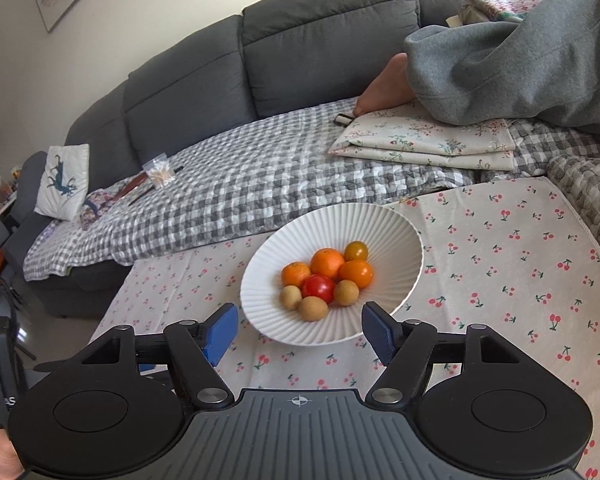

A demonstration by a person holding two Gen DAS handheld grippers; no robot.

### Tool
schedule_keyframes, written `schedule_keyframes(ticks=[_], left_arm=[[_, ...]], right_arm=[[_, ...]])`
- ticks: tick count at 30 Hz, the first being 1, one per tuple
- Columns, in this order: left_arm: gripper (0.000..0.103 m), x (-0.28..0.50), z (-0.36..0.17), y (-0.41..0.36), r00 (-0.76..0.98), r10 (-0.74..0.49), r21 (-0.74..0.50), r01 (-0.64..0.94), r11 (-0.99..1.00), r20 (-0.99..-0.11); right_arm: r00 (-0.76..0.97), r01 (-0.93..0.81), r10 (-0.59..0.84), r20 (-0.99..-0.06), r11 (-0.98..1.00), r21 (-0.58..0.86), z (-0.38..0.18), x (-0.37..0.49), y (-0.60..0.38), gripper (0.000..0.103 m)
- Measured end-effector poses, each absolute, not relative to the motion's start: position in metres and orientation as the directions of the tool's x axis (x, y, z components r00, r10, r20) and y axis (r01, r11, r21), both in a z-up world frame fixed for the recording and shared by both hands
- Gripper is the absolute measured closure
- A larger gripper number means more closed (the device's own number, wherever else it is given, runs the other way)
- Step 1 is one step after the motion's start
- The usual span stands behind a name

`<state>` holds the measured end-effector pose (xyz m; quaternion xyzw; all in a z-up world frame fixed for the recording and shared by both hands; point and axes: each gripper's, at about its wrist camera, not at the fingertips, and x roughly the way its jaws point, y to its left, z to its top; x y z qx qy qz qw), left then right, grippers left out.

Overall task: Organize fruits
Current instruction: 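Move both tools back toward the two green fruits, then grasp a green fruit with the left tool while the right tool grasps the other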

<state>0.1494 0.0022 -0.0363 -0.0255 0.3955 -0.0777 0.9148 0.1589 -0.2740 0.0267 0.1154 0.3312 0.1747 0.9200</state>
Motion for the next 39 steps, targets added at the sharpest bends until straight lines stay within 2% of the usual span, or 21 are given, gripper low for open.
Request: schedule_keyframes(ticks=[4, 9, 28, 31, 36, 39], left_arm=[[0.04, 0.148, -0.041, 0.0, 0.667, -0.159, -0.104, 0.121, 0.987, -0.728], [0.033, 0.149, -0.047, -0.004, 0.659, -0.155, -0.088, 0.134, 0.987, -0.736], [0.034, 0.164, -0.071, 0.005, 0.609, -0.22, -0.232, 0.061, 0.971, -0.762], [0.044, 0.167, -0.074, 0.005, 0.605, -0.231, -0.251, 0.053, 0.966, -0.762], [0.076, 0.168, -0.078, -0.003, 0.587, -0.209, -0.198, 0.084, 0.976, -0.782], [0.076, 0.169, -0.075, 0.001, 0.579, -0.197, -0.198, 0.061, 0.978, -0.791]], right_arm=[[0.706, -0.276, 0.415, -0.574, 0.907, 0.318, 0.025, 0.148, -0.267, 0.033], [0.684, -0.308, 0.429, -0.59, 0.903, 0.3, 0.02, 0.137, -0.257, 0.026], [0.64, -0.34, 0.393, -0.66, 0.915, 0.216, -0.002, 0.135, -0.245, 0.022], [0.636, -0.345, 0.393, -0.664, 0.915, 0.21, -0.004, 0.135, -0.243, 0.022], [0.627, -0.362, 0.397, -0.67, 0.91, 0.201, -0.007, 0.134, -0.236, 0.022], [0.623, -0.377, 0.401, -0.672, 0.906, 0.19, -0.009, 0.134, -0.232, 0.022]])
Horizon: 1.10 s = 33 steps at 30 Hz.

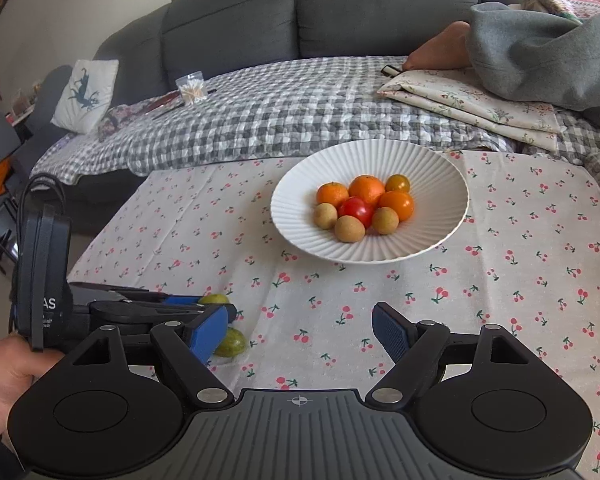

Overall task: Organize fruits
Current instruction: 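Grasp a green fruit with the left tool while the right tool grasps the other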

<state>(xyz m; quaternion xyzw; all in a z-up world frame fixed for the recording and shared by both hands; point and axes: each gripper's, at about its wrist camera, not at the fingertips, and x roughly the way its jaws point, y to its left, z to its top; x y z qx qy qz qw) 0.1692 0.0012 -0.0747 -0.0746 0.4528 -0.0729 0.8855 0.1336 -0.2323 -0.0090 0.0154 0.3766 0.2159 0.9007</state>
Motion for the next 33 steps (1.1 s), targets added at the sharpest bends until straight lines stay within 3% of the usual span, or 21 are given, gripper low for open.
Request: schedule_keyframes(ticks=[6, 16, 25, 33], left_arm=[[0.076, 0.168, -0.059, 0.026, 0.61, -0.169, -0.237, -0.032, 0.971, -0.774], [0.076, 0.163, -0.051, 0.053, 0.629, -0.046, -0.172, -0.14, 0.975, -0.776], [0.076, 0.163, -0.055, 0.066, 0.622, -0.043, -0.18, -0.158, 0.971, -0.782], [0.076, 0.163, -0.055, 0.074, 0.621, -0.037, -0.184, -0.175, 0.967, -0.783]], right_arm=[[0.61, -0.39, 0.403, -0.682, 0.902, 0.184, -0.016, 0.135, -0.227, 0.022], [0.56, -0.416, 0.431, -0.708, 0.885, 0.209, -0.041, 0.142, -0.201, 0.022], [0.546, -0.446, 0.446, -0.709, 0.871, 0.205, -0.061, 0.15, -0.167, 0.023], [0.536, -0.441, 0.419, -0.733, 0.879, 0.181, -0.079, 0.154, -0.146, 0.045]])
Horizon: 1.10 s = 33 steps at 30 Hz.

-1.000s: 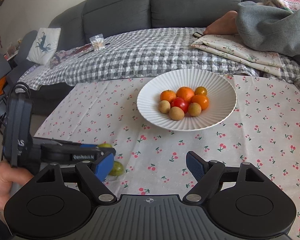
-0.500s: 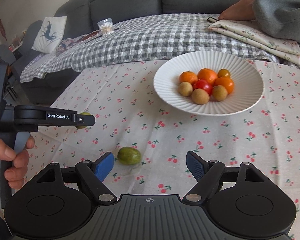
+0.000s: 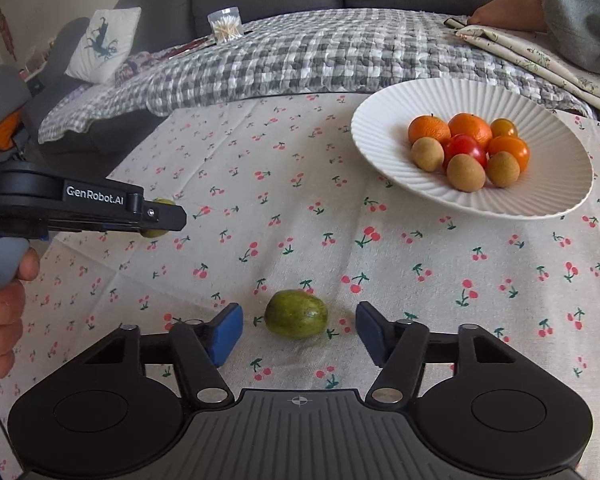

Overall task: Organize fruits
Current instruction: 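Grasp a green fruit with the left tool while the right tool grasps the other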

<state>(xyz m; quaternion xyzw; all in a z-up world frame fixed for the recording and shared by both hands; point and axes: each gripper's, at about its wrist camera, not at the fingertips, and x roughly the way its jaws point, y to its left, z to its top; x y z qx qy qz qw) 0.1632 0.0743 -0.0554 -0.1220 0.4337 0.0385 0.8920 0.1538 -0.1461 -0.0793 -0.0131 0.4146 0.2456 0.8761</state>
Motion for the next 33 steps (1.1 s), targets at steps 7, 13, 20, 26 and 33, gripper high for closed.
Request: schedule_keyframes(ticks=[7, 13, 20, 26, 33], left_arm=[[0.076, 0.162, -0.056, 0.072, 0.62, -0.024, -0.167, -0.174, 0.971, -0.784], [0.076, 0.162, -0.055, 0.071, 0.625, -0.02, -0.159, -0.166, 0.973, -0.78], [0.076, 0.163, -0.054, 0.069, 0.629, -0.02, -0.151, -0.156, 0.976, -0.777], [0.076, 0.162, -0.049, 0.066, 0.642, -0.014, -0.142, -0.149, 0.979, -0.767], [0.076, 0.16, -0.043, 0.059, 0.655, -0.017, -0.14, -0.137, 0.981, -0.756]], right_arm=[[0.546, -0.44, 0.413, -0.729, 0.882, 0.17, -0.08, 0.156, -0.141, 0.07], [0.54, -0.441, 0.428, -0.725, 0.877, 0.189, -0.071, 0.154, -0.146, 0.07], [0.557, -0.412, 0.428, -0.712, 0.886, 0.211, -0.06, 0.154, -0.162, 0.07], [0.571, -0.41, 0.44, -0.693, 0.884, 0.224, -0.047, 0.15, -0.172, 0.07], [0.591, -0.401, 0.45, -0.669, 0.884, 0.241, -0.032, 0.147, -0.184, 0.07]])
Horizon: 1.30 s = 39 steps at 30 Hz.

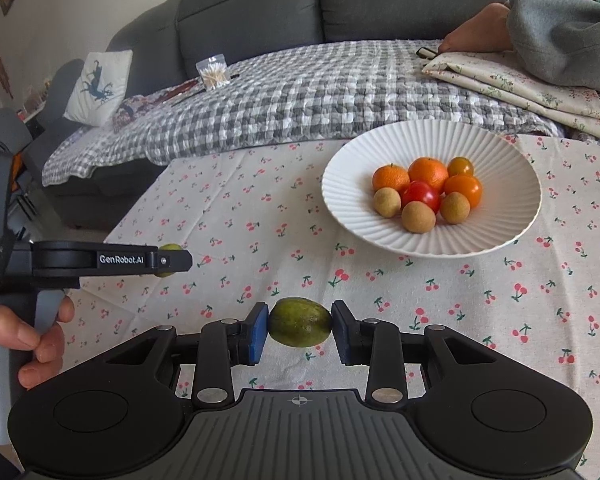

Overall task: Organize fruits
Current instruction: 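Grasp a green fruit with the left tool while the right tool grasps the other, then carry both green fruits to the white bowl with both tools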

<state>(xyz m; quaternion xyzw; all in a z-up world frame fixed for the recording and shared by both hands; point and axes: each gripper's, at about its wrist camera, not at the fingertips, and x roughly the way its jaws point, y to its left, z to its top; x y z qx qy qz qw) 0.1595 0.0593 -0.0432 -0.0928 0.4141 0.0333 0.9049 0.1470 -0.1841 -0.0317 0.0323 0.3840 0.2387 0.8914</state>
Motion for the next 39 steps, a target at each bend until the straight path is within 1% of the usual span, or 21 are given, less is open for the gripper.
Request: schedule_keyframes(ticks=[18, 26, 34, 39], left_arm=[[0.076, 0.161, -0.028, 0.036, 0.698, -0.055, -0.16, -0.086, 0.983, -0.714], [0.076, 0.163, -0.017, 0.023, 0.728, -0.079, -0.173, -0.056, 0.983, -0.681], [0.076, 0.169, -0.009, 0.003, 0.749, -0.12, -0.177, 0.004, 0.984, -0.651], [0.076, 0.17, -0.007, -0.018, 0.759, -0.174, -0.173, 0.082, 0.982, -0.628]], right_arm=[[0.66, -0.344, 0.434, -0.613, 0.9, 0.268, -0.002, 0.15, -0.224, 0.07], [0.695, -0.295, 0.412, -0.589, 0.911, 0.288, 0.01, 0.157, -0.248, 0.07], [0.727, -0.249, 0.385, -0.569, 0.92, 0.304, 0.019, 0.162, -0.273, 0.07], [0.739, -0.223, 0.367, -0.566, 0.925, 0.309, 0.019, 0.166, -0.284, 0.07]])
